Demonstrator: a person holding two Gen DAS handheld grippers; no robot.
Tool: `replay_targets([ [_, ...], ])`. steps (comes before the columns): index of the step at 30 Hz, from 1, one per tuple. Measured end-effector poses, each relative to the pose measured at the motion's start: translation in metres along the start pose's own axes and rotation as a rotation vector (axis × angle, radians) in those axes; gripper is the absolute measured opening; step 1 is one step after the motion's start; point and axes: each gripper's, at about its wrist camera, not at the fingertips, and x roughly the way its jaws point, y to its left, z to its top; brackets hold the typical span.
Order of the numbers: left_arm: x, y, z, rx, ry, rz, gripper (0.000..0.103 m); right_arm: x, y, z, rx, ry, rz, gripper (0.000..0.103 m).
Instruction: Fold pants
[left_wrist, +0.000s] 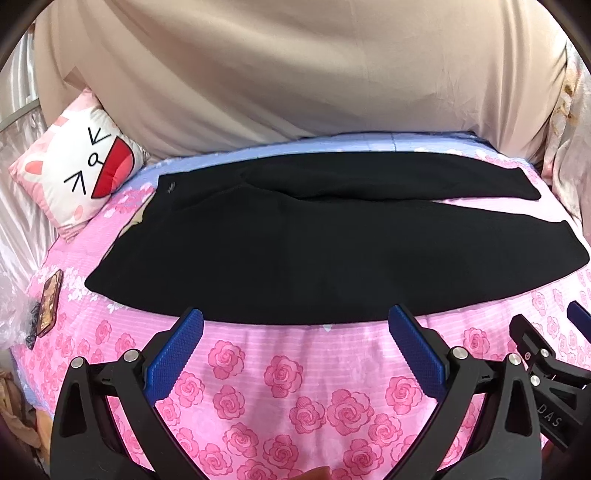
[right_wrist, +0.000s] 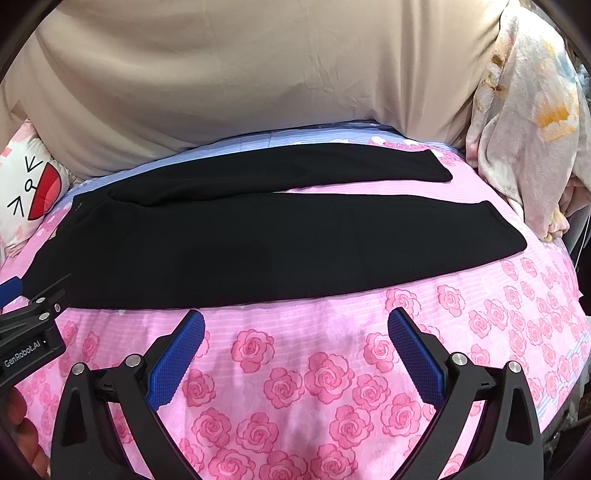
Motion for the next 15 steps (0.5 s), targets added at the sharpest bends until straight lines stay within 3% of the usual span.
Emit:
replay_targets([
  [5,0.001,0.000,0.002,0.001,-0.024,-0.003,0.098,0.006,-0.002,0.002,0.006,0.007,-0.002,0.098],
  [10,0.007,0.003,0.007,-0.031,-0.028,-0.072,0.098,0.012,-0.004,0.005,0.010,0.012,-0.005,0.098],
  [15,0.016,0.000,0.008,-0.031,-0.029,-0.047,0.098,0.018,-0.007,0.009,0.017,0.021,-0.009,0.098],
])
